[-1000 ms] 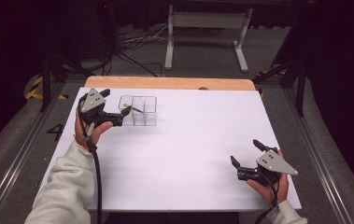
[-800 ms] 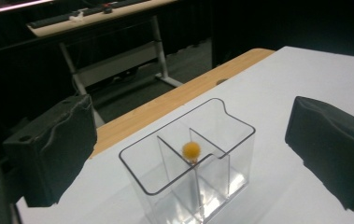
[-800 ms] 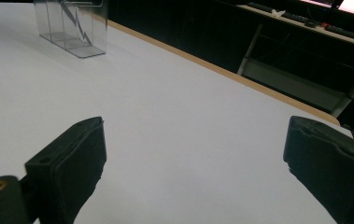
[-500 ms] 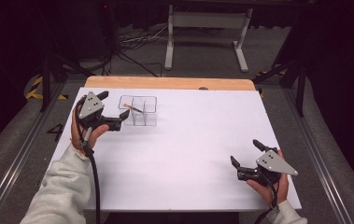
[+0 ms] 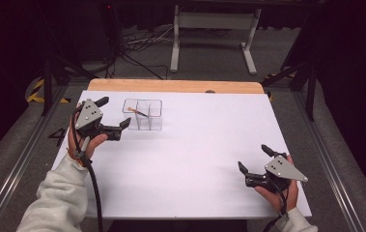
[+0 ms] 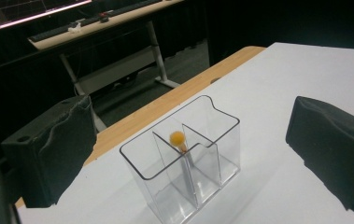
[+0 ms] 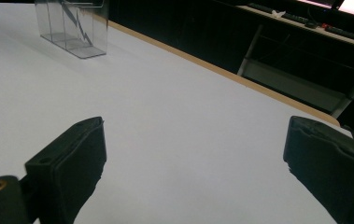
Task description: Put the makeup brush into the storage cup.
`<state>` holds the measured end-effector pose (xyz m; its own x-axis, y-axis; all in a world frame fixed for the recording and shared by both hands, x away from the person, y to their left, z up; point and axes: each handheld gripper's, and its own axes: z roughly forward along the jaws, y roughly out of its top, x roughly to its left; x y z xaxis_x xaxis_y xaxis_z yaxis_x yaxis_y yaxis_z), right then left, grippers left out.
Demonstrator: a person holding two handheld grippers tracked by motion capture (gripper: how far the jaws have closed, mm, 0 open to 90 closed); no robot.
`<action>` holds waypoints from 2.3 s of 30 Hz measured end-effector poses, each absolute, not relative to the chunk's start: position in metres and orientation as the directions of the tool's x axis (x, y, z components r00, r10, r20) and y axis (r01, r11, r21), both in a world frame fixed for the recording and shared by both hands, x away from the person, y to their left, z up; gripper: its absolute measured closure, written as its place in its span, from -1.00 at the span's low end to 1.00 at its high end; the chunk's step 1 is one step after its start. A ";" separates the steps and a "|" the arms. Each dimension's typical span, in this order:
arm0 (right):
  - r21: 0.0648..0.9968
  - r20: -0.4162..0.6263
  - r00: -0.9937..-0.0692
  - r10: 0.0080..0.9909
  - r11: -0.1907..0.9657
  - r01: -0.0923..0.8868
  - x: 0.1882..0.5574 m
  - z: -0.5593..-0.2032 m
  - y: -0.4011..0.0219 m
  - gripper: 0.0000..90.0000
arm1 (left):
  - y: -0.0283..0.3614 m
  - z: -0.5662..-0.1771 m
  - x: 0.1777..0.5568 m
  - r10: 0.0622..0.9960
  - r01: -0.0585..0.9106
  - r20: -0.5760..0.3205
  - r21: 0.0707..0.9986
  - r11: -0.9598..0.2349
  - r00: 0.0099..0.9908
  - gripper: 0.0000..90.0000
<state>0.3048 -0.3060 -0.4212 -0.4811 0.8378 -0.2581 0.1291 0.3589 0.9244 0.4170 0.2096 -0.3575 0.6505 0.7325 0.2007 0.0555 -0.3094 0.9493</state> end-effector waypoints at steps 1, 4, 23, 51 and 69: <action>0.924 -0.258 -0.481 0.838 0.359 0.129 0.305 -0.421 -0.306 -0.85 | 0.211 -0.357 0.415 0.732 0.057 0.201 0.949 -0.311 0.651 -0.94; 0.925 -0.259 -0.482 0.837 0.359 0.126 0.305 -0.421 -0.306 -0.85 | 0.214 -0.357 0.410 0.726 0.051 0.208 0.947 -0.317 0.656 -0.94; 0.924 -0.260 -0.485 0.835 0.361 0.126 0.305 -0.421 -0.305 -0.85 | 0.222 -0.365 0.388 0.696 0.034 0.234 0.937 -0.348 0.678 -0.95; 0.924 -0.262 -0.492 0.830 0.362 0.118 0.305 -0.421 -0.304 -0.85 | 0.230 -0.402 0.354 0.676 0.057 0.230 0.925 -0.375 0.700 -0.97; 0.922 -0.261 -0.503 0.824 0.367 0.123 0.305 -0.422 -0.303 -0.85 | 0.244 -0.435 0.343 0.693 0.119 0.185 0.923 -0.367 0.697 -0.96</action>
<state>0.3054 -0.3033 -0.4220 -0.5026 0.8241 -0.2612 0.1235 0.3675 0.9218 0.3432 0.2442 -0.4349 0.6969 0.6928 0.1854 0.1192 -0.3668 0.9226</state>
